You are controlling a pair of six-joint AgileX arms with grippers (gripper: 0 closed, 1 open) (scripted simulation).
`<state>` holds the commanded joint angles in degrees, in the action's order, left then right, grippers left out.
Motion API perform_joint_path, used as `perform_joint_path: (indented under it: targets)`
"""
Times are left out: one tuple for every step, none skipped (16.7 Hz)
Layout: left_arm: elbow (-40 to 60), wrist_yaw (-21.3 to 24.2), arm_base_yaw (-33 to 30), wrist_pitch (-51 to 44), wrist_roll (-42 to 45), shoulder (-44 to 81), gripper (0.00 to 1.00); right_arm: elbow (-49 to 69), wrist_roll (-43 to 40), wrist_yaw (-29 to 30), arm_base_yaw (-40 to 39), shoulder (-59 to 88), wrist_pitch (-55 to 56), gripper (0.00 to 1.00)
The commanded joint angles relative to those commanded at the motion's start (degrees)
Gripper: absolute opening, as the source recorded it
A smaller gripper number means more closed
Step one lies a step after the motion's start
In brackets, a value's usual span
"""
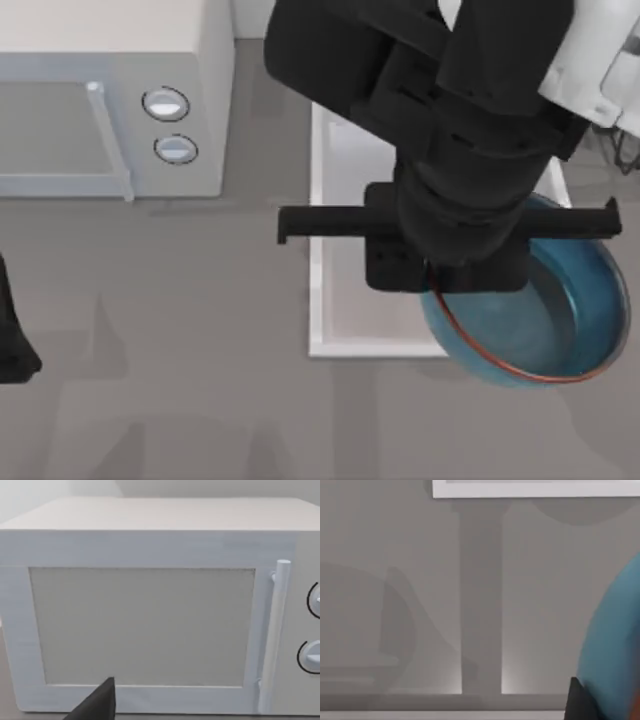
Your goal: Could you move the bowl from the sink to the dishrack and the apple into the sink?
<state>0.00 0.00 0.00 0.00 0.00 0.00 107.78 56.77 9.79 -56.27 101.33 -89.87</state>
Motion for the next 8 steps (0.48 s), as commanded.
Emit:
perform_joint_path:
  targets:
    - [0.0,0.0,0.0,0.0,0.0,0.0,1.0,-0.41,0.29,0.04,-0.31,-0.55,-0.33,0.0]
    - [0.0,0.0,0.0,0.0,0.0,0.0,1.0,-0.42,0.29,0.04,-0.31,-0.56,-0.34,0.0]
    - [0.0,0.0,0.0,0.0,0.0,0.0,1.0,-0.42,0.29,0.04,-0.31,-0.56,-0.34,0.0]
    - [0.0,0.0,0.0,0.0,0.0,0.0,1.0,-0.42,0.29,0.04,-0.31,-0.56,-0.34,0.0]
    - [0.0,0.0,0.0,0.0,0.0,0.0,1.0,-0.24,0.26,-0.02,-0.04,-0.43,-0.24,0.0]
    - [0.0,0.0,0.0,0.0,0.0,0.0,1.0,-0.26,0.22,-0.05,0.0,-0.46,-0.19,0.0]
    - [0.0,0.0,0.0,0.0,0.0,0.0,1.0,-0.57,-0.24,-0.44,0.49,-0.86,0.44,0.0]
    - [0.0,0.0,0.0,0.0,0.0,0.0,1.0,-1.16,-1.13,-1.2,1.48,-1.59,1.67,0.0]
